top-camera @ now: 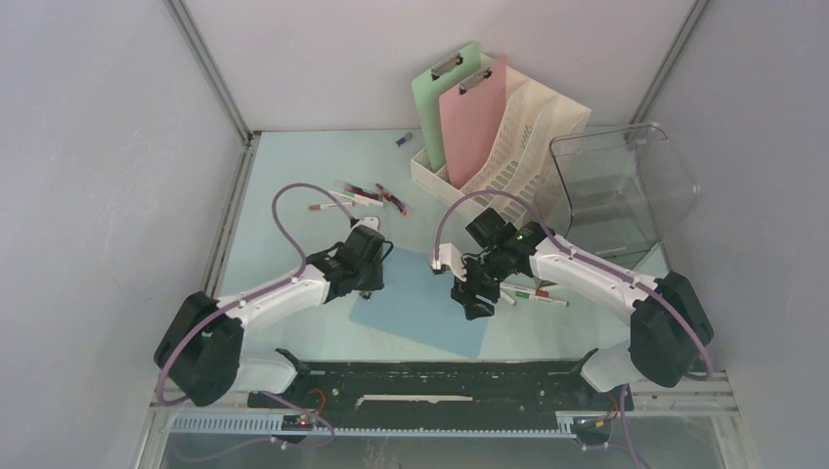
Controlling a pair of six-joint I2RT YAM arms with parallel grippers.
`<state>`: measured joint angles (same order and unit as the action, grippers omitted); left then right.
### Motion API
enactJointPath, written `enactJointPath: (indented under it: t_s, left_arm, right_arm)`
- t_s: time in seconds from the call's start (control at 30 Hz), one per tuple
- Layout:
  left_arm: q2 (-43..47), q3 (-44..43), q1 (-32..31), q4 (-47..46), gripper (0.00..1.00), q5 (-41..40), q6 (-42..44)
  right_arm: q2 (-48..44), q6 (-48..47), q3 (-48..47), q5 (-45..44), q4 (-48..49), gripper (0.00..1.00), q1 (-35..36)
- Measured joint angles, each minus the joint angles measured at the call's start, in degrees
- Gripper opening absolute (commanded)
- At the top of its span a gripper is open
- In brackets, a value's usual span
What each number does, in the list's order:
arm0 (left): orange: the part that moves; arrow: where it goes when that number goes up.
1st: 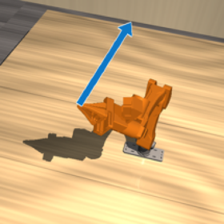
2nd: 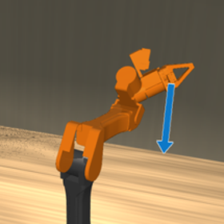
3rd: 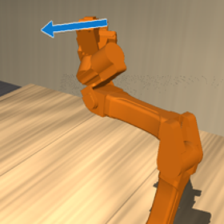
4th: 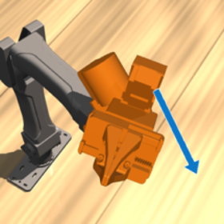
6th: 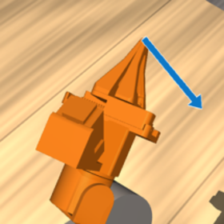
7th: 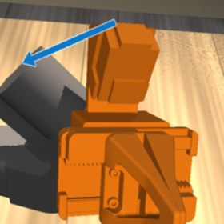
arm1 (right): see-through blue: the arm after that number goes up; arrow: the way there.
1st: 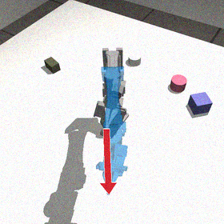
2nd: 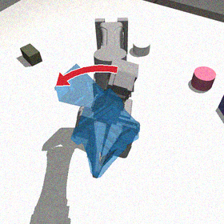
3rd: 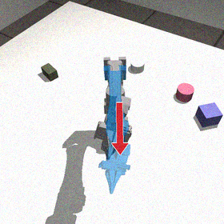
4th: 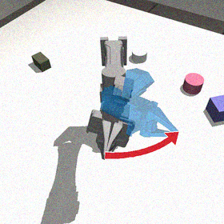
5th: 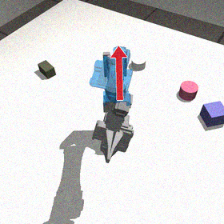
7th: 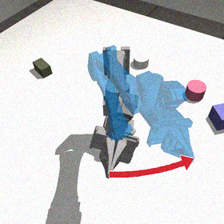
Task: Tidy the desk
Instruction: Pick up the folder from the center of the board.
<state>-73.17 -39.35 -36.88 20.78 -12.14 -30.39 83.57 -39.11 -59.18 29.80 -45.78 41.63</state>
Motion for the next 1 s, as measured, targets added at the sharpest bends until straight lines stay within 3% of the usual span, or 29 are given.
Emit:
enactJointPath:
  t_s: [0.13,0.4,0.7,1.0]
  left_arm:
    - [-5.0,-2.1,-0.5,-0.3,0.31,-1.8,0.8]
    - [-11.5,-5.1,-2.1,-0.2,0.19,-4.8,2.4]
    - [-17.0,-7.5,-3.7,-0.1,0.22,-9.2,2.6]
    - [-14.0,-7.2,-5.2,0.6,0.27,-9.7,3.1]
  right_arm:
    - [-1.7,0.0,0.0,-0.2,0.1,0.67,-0.9]
    - [-3.1,0.0,0.0,-0.4,0.3,0.67,-3.0]
    - [-3.1,0.0,0.0,-0.4,0.3,0.67,-3.0]
    - [-3.1,0.0,0.0,-0.4,0.3,0.67,-3.0]
